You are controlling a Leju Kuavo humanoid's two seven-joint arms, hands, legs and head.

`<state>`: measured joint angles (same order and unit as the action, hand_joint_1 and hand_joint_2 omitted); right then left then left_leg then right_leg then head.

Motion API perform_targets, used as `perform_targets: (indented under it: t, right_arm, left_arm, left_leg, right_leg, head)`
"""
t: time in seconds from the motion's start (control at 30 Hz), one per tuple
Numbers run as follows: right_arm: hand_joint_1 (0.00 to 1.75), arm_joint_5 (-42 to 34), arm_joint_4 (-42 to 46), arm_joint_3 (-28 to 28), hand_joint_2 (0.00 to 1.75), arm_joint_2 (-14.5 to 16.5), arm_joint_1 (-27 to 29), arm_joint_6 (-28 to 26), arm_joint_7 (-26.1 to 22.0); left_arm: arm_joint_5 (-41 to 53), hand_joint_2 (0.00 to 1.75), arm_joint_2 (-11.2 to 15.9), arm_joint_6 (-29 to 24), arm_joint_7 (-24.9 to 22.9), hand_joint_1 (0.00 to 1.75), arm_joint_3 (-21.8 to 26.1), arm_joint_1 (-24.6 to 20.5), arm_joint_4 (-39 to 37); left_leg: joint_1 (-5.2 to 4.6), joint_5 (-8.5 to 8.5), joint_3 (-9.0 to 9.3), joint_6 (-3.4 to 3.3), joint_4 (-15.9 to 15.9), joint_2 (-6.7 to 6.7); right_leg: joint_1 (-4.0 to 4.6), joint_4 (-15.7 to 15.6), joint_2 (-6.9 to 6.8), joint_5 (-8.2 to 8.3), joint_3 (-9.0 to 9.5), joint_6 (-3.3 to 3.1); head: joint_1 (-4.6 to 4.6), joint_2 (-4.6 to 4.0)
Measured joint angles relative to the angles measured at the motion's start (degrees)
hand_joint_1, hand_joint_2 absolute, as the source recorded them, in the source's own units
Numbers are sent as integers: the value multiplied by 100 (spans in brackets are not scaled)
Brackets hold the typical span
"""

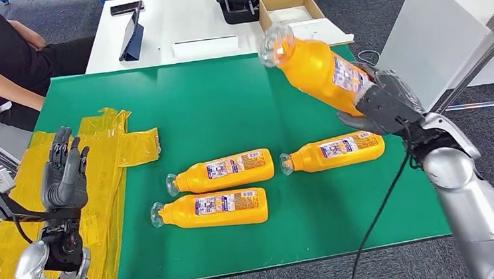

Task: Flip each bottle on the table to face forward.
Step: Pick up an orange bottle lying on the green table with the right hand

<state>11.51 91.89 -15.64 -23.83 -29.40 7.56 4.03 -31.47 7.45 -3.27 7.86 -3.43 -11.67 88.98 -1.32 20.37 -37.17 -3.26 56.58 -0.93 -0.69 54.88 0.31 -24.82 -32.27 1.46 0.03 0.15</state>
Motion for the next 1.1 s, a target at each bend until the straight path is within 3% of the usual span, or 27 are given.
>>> perform_targets:
  t: [0.23,0.4,0.63,1.1]
  right_arm:
    - [175,19,-923,-640,175,1340,-920,-1100,179]
    - [175,109,-1306,-871,175,1873,-1109,-1397,180]
    - [175,181,-1589,-975,175,2188,-1124,-1445,176]
    - [175,501,-1865,-988,175,2284,-1079,-1404,278]
  left_arm:
    - [-734,175,-479,14,-228,0,-601,-906,-121]
    - [-951,175,-805,1,-262,0,-1046,-1286,-314]
    - [-886,175,-1140,-117,-254,0,-1569,-1675,-556]
    - [-474,175,-1383,-412,-383,0,-1894,-1849,-550]
  left_leg:
    - [4,-17,-14,4,1,-1]
    - [3,-18,-26,3,2,-13]
    - [-6,-17,-35,2,3,-17]
    - [-5,-17,-34,1,4,-17]
  right_leg:
    - [5,2,-3,8,-16,1]
    - [7,4,-14,7,-16,3]
    - [5,3,-16,7,-22,5]
    - [5,3,-16,7,-26,6]
  head:
    - [-1,0]
    - [0,0]
    - [0,0]
    - [0,0]
